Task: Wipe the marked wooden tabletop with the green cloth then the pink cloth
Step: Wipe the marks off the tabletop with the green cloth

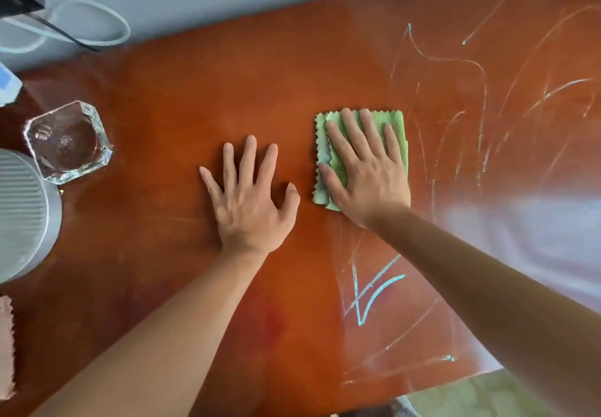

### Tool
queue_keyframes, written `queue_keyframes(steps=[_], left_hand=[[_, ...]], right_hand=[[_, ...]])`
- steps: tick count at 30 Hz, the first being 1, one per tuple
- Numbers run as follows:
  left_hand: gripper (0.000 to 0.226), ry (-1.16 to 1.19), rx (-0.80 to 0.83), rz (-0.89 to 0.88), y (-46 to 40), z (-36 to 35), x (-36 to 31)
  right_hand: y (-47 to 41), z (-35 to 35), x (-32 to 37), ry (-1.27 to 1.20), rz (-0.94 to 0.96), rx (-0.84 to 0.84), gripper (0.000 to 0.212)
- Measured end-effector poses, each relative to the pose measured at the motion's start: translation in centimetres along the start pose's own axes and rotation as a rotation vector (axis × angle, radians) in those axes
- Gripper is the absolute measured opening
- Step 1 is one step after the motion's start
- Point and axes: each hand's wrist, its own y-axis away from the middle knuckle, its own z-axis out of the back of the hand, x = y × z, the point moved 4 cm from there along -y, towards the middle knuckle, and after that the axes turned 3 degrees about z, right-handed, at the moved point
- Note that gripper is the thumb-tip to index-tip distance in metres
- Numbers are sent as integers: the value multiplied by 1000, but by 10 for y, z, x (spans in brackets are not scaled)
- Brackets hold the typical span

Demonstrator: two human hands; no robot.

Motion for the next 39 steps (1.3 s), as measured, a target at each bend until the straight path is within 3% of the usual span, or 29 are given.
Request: queue_keyframes(steps=[7, 15, 26, 34, 39], left_hand=[[68, -8, 3, 0, 0, 0, 0], [67, 5, -1, 5, -1, 2, 0], [67, -7, -12, 12, -2, 1, 1], [66, -17, -24, 7, 0, -2, 0], [66, -11, -23, -1, 0, 1, 2]], right_hand=[[89, -15, 20, -6, -26, -43, 65], [67, -11, 14, 12, -10, 16, 67], [-74, 5, -19, 64, -39, 46, 72], [-70, 7, -13, 56, -78, 42, 74], [-16, -1, 13, 35, -62, 38, 73]])
